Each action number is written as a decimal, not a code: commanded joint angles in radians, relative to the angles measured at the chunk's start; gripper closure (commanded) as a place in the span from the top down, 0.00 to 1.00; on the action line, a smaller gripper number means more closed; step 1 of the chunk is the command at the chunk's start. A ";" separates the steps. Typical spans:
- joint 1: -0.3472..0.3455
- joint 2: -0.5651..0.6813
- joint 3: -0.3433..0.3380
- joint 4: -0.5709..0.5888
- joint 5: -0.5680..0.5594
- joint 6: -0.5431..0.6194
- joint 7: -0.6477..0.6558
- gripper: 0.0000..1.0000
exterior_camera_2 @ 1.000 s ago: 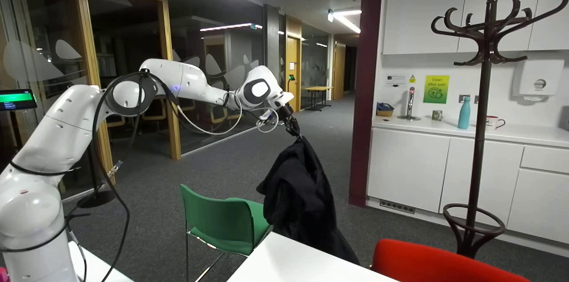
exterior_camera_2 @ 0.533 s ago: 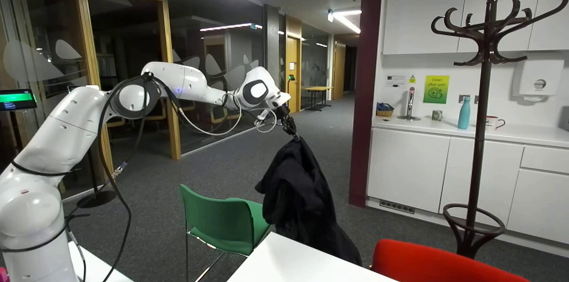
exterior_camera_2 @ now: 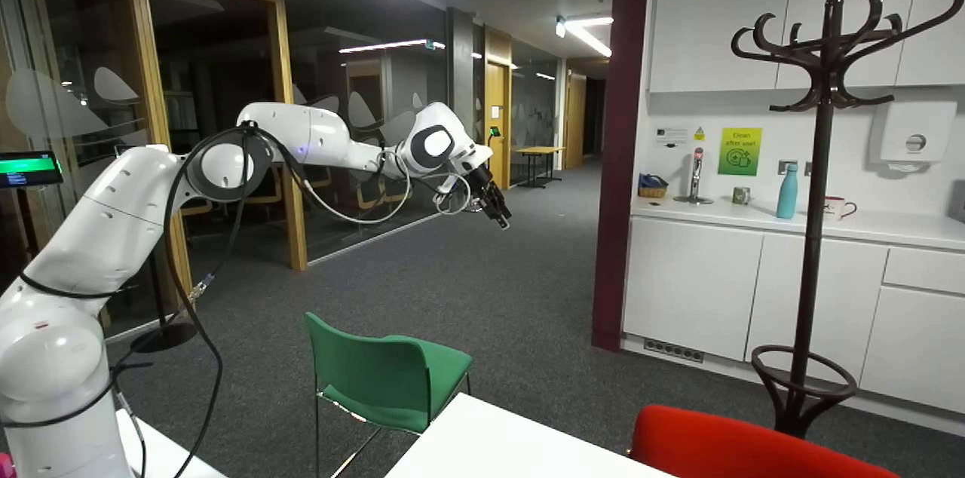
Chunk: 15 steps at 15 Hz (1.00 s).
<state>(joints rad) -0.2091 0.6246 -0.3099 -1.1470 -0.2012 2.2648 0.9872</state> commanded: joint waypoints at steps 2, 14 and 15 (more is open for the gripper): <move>0.012 -0.040 0.023 -0.023 0.001 0.006 -0.049 1.00; 0.057 -0.311 0.239 -0.272 0.036 0.002 -0.355 1.00; 0.056 -0.341 0.261 -0.306 0.052 -0.018 -0.388 1.00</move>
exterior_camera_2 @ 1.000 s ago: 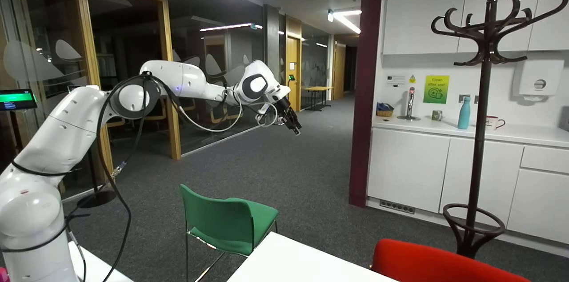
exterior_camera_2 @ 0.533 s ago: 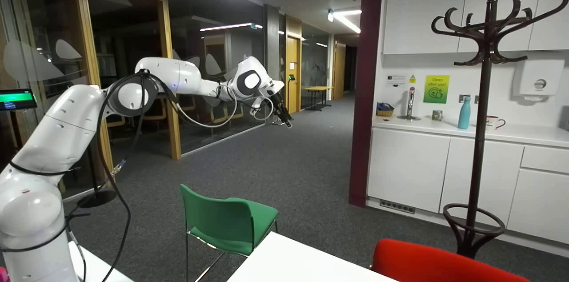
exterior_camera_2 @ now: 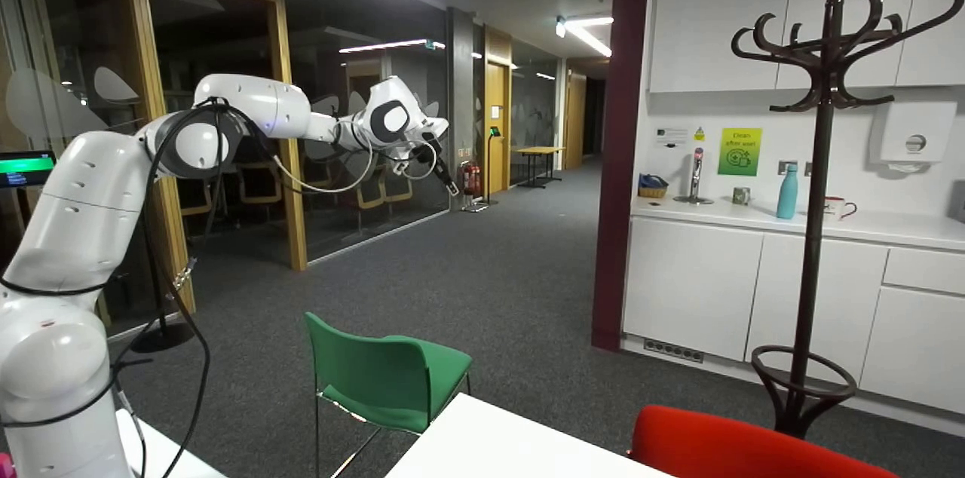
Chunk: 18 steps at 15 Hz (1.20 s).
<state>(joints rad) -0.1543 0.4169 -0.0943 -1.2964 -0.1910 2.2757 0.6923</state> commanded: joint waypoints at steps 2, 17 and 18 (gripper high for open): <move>-0.003 -0.183 0.083 -0.209 0.076 -0.072 -0.163 1.00; 0.094 -0.369 0.065 -0.385 0.137 -0.431 -0.554 1.00; 0.095 -0.373 0.065 -0.396 0.127 -0.419 -0.550 1.00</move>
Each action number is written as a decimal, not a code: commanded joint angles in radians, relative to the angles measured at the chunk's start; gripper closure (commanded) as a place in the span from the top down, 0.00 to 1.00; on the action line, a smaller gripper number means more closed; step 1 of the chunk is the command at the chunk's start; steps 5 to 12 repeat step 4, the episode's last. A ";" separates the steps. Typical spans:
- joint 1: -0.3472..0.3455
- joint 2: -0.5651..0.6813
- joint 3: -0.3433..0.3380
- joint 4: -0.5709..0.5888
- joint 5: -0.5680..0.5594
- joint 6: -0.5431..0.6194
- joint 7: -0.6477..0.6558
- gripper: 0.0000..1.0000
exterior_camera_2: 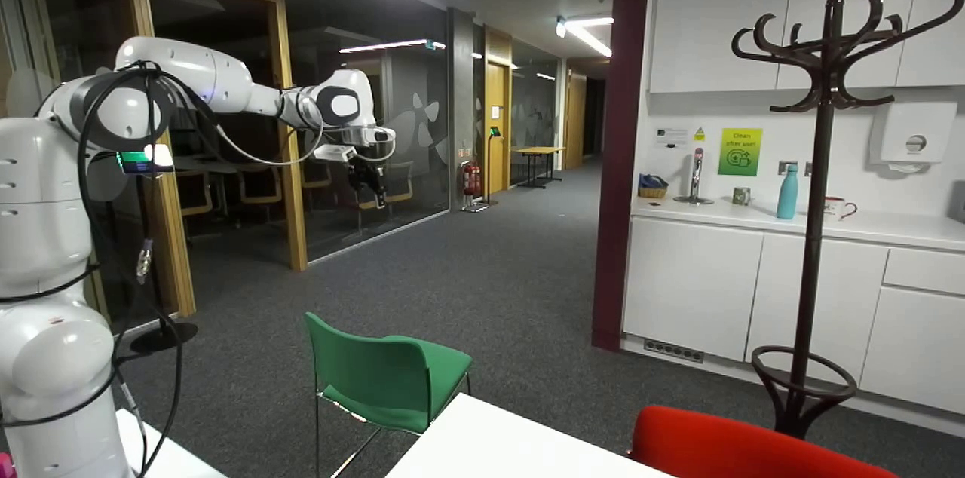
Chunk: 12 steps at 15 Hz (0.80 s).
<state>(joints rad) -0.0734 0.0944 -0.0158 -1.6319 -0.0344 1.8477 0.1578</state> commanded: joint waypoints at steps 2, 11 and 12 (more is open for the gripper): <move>0.013 -0.001 -0.013 -0.005 -0.006 -0.003 -0.001 1.00; 0.014 0.002 -0.013 -0.005 -0.006 -0.003 0.000 1.00; 0.014 0.002 -0.013 -0.005 -0.006 -0.003 0.000 1.00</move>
